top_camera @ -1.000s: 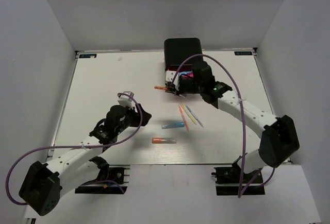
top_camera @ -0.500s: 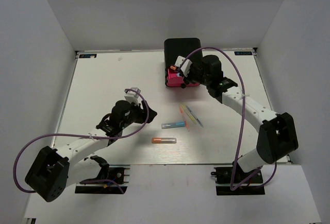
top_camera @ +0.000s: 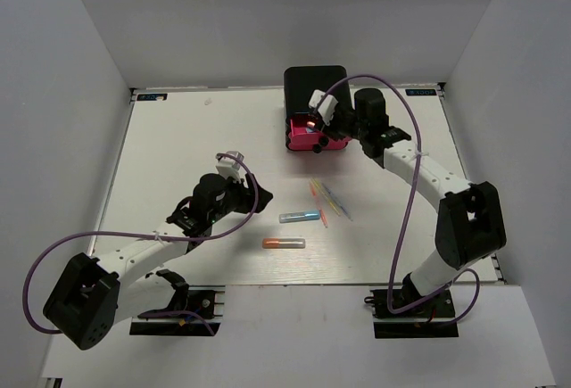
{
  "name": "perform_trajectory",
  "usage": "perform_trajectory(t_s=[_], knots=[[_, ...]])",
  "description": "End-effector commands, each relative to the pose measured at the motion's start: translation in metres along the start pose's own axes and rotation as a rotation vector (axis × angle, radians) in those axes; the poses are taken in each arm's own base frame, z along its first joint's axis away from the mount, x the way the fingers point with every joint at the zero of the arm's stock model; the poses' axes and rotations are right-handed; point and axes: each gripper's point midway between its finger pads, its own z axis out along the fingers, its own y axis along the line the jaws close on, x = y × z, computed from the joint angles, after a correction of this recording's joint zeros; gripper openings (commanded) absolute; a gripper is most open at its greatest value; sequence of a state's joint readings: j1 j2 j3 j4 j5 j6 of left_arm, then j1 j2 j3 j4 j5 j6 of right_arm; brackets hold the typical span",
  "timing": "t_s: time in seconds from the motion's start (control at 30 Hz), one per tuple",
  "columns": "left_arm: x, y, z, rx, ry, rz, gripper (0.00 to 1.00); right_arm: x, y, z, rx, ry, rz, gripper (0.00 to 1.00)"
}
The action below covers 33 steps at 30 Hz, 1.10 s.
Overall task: Sort the stationery into containers
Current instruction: Place the stationery in the drawer, then close the drawer in the storage box.
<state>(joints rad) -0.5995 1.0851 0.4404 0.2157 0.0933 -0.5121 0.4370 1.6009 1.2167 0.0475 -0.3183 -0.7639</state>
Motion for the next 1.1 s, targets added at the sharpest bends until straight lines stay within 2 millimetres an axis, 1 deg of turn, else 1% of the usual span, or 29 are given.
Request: perform_trajectory(t_s=[0.0, 0.03, 0.07, 0.1, 0.13, 0.17, 0.2, 0.23, 0.27, 0.3, 0.33, 0.37, 0.4, 0.47, 0.5, 0.53, 0.57, 0.6, 0.63, 0.7, 0.77, 0.8, 0.83, 0.87, 0.9, 0.93, 1.0, 1.03, 1.07], knots=[[-0.020, -0.015, 0.001, 0.048, -0.051, 0.019, 0.72, -0.036, -0.023, -0.014, 0.049, -0.094, -0.019, 0.47], [-0.019, -0.017, 0.001, 0.056, -0.047, 0.019, 0.72, -0.036, -0.021, -0.015, 0.037, -0.108, -0.008, 0.47], [-0.019, -0.017, 0.001, 0.056, -0.047, 0.019, 0.72, -0.045, -0.021, -0.020, 0.032, -0.133, -0.003, 0.46], [-0.017, -0.015, 0.002, 0.052, -0.039, 0.018, 0.72, -0.045, -0.021, -0.022, 0.027, -0.144, 0.009, 0.32], [-0.017, -0.015, 0.002, 0.052, -0.039, 0.018, 0.72, -0.056, -0.016, -0.030, -0.016, -0.203, -0.002, 0.19], [-0.017, -0.015, 0.002, 0.052, -0.039, 0.018, 0.72, -0.055, -0.011, -0.033, -0.035, -0.214, 0.000, 0.10], [-0.017, -0.015, 0.002, 0.052, -0.039, 0.018, 0.72, -0.052, -0.003, -0.035, -0.073, -0.217, -0.013, 0.03], [-0.019, -0.016, 0.002, 0.056, -0.047, 0.019, 0.72, -0.055, 0.006, -0.039, -0.132, -0.252, -0.025, 0.00], [-0.019, -0.016, 0.002, 0.056, -0.047, 0.019, 0.72, -0.060, 0.017, -0.042, -0.193, -0.289, -0.040, 0.00], [-0.019, -0.016, 0.002, 0.056, -0.047, 0.019, 0.72, -0.053, 0.034, -0.048, -0.276, -0.289, -0.044, 0.00], [-0.019, -0.016, 0.002, 0.056, -0.047, 0.019, 0.72, -0.049, 0.037, -0.050, -0.299, -0.288, -0.041, 0.00], [-0.019, -0.016, 0.002, 0.056, -0.047, 0.019, 0.72, -0.053, 0.036, -0.052, -0.315, -0.309, -0.081, 0.00], [-0.019, -0.016, 0.002, 0.056, -0.047, 0.019, 0.72, -0.036, 0.052, -0.052, -0.382, -0.265, -0.053, 0.00], [-0.019, -0.016, 0.002, 0.056, -0.047, 0.019, 0.72, -0.029, 0.052, -0.055, -0.407, -0.234, -0.075, 0.00], [-0.019, -0.016, 0.002, 0.056, -0.047, 0.019, 0.72, -0.016, 0.061, -0.052, -0.449, -0.197, -0.067, 0.00], [-0.021, -0.017, 0.002, 0.060, -0.055, 0.020, 0.72, -0.011, 0.058, -0.054, -0.453, -0.177, -0.069, 0.00], [-0.019, -0.016, 0.004, 0.056, -0.047, 0.019, 0.72, 0.000, 0.053, -0.051, -0.444, -0.143, -0.058, 0.00], [-0.018, -0.017, 0.003, 0.064, -0.042, 0.020, 0.72, 0.004, 0.054, -0.050, -0.448, -0.128, -0.056, 0.00], [-0.018, -0.017, 0.003, 0.064, -0.042, 0.020, 0.72, 0.008, 0.049, -0.048, -0.432, -0.119, -0.062, 0.00], [-0.015, -0.016, 0.005, 0.060, -0.034, 0.019, 0.72, 0.027, 0.051, -0.047, -0.420, -0.052, -0.054, 0.00], [-0.017, -0.017, 0.006, 0.060, -0.034, 0.019, 0.72, 0.035, 0.042, -0.042, -0.376, -0.024, -0.060, 0.00], [-0.016, -0.018, 0.006, 0.068, -0.030, 0.019, 0.72, 0.044, 0.044, -0.040, -0.370, 0.004, -0.052, 0.00], [-0.016, -0.018, 0.006, 0.068, -0.030, 0.028, 0.72, 0.048, 0.038, -0.038, -0.341, 0.019, -0.059, 0.00], [-0.014, -0.016, 0.008, 0.063, -0.022, 0.027, 0.72, 0.049, 0.037, -0.035, -0.338, 0.024, -0.061, 0.00], [-0.018, -0.018, 0.008, 0.067, -0.030, 0.028, 0.72, 0.050, 0.033, -0.033, -0.328, 0.027, -0.068, 0.00], [-0.018, -0.018, 0.008, 0.068, -0.030, 0.028, 0.72, 0.060, 0.032, -0.029, -0.323, 0.060, -0.056, 0.00], [-0.018, -0.018, 0.008, 0.068, -0.030, 0.028, 0.72, 0.062, 0.026, -0.025, -0.304, 0.070, -0.061, 0.00], [-0.020, -0.019, 0.010, 0.068, -0.030, 0.028, 0.72, 0.066, 0.024, -0.023, -0.294, 0.085, -0.053, 0.00], [-0.020, -0.019, 0.010, 0.068, -0.030, 0.028, 0.72, 0.067, 0.018, -0.020, -0.267, 0.080, -0.057, 0.00]])
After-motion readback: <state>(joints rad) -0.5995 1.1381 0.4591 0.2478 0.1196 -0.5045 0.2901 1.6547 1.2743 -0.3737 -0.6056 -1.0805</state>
